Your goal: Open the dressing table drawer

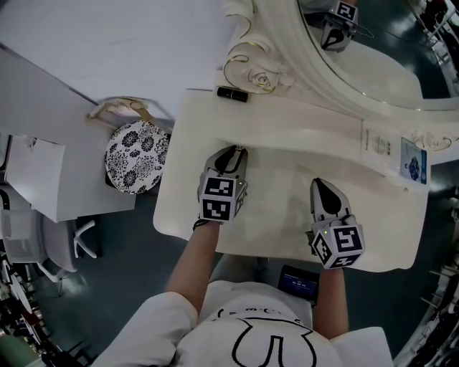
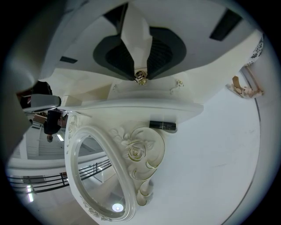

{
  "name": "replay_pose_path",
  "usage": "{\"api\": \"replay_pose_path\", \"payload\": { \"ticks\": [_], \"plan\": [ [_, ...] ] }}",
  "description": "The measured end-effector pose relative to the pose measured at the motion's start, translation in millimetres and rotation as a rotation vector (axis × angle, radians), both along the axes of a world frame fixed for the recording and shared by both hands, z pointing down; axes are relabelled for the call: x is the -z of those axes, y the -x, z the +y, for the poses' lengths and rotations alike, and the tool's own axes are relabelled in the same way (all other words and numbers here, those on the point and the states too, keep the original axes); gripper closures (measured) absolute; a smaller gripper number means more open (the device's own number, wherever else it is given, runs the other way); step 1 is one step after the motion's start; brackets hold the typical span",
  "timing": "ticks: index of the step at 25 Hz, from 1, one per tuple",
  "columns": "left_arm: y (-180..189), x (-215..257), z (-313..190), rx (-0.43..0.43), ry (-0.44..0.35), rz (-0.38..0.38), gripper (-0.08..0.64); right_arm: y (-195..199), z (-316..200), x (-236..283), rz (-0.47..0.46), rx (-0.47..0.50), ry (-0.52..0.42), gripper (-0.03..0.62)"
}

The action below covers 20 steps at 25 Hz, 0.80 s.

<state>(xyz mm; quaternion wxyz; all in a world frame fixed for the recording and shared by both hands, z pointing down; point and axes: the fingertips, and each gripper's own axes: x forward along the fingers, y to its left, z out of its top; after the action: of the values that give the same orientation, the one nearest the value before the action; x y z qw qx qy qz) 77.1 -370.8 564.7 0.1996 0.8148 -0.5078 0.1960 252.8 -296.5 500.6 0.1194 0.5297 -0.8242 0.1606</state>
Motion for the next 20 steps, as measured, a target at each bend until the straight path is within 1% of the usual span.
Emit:
{"api": "replay_pose_path", "payload": {
  "ticks": [11,20],
  "plan": [
    [3,0,13,-0.003,0.015,-0.002,0.453,0,11,5,-0.004,-0.017,-0.012,0.572],
    [4,1,25,-0.001,0.018,-0.001,0.453,1,21,6,-0.012,-0.013,-0.015,0.572]
  ]
}}
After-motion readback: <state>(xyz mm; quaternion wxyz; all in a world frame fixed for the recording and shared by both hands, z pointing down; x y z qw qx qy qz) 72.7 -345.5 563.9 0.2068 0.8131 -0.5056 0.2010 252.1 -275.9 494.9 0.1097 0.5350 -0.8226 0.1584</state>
